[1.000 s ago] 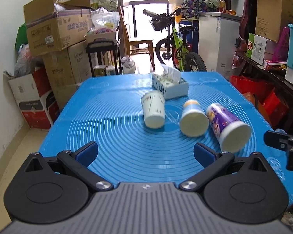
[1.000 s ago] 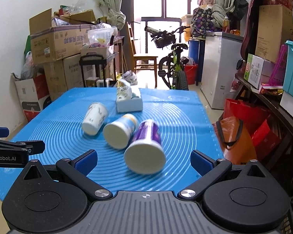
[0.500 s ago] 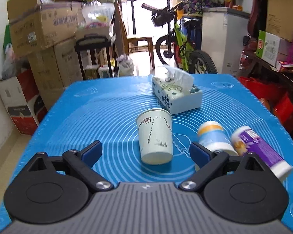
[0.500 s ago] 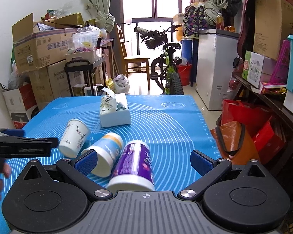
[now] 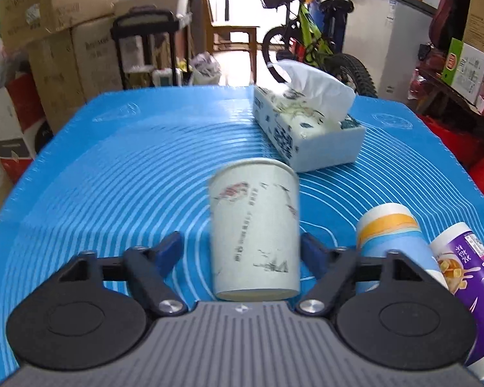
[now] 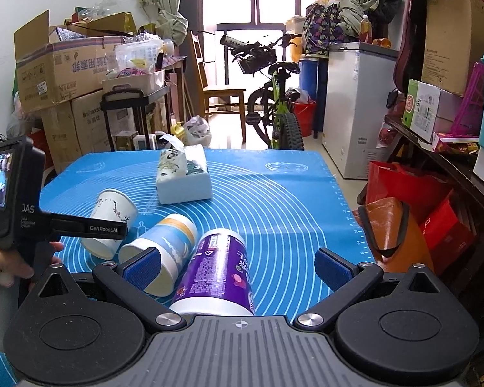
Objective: Flip cup upside down
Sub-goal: 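Move the right tool to the upright white paper cup and close around it, then lift the white paper cup off the mat with the right gripper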
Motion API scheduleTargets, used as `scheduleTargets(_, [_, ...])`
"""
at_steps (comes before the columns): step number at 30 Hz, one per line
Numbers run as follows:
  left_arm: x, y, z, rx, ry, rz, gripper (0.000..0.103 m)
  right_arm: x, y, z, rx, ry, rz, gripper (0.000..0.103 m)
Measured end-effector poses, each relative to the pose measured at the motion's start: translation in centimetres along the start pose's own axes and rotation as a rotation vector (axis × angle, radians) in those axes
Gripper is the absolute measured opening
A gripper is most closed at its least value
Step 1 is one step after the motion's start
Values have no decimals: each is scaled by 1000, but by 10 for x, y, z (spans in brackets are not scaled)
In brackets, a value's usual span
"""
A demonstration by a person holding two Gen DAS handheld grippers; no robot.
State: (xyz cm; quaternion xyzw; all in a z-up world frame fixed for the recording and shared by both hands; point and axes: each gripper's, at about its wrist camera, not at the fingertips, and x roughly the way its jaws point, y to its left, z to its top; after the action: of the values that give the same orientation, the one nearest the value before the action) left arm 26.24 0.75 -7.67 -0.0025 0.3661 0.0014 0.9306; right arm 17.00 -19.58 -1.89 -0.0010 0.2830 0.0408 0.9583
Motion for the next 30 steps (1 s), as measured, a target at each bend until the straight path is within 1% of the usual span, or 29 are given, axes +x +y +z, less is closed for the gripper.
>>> scheduleTargets(1, [2,1,1,-3,9,-13,58,0,-1,0,1,-1,-2,101])
scheduleTargets(5, [-2,3,4,-22,0,-14,56,-1,-1,1,10,6,-23,101])
scheduleTargets(7, [-6,4,5,-25,11,-12,56,-7,-4,0,11,2,-34,101])
scheduleTargets(10, [-20,3,4,-23,26,-31,56,-16,-7,-2,20,1,-49,101])
scheduleTargets(12, [-35,1,0,-13,23,-36,56,-23,-7,-5,23,4,-43,101])
scheduleTargets(18, [-92,-7,-28,17,26,-68,57,-54,-2,-11,3,-9,-23,101])
scheduleTargets(22, [-122,-9,-54,7,43,-83,57,-74,-1,-16,2,-13,-12,101])
scheduleTargets(25, [-132,-12,-74,9,63,-87,57,-84,-1,-23,5,-3,-6,101])
scheduleTargets(30, [-134,-14,-96,-8,85,-72,57,-88,3,-40,10,46,5,101])
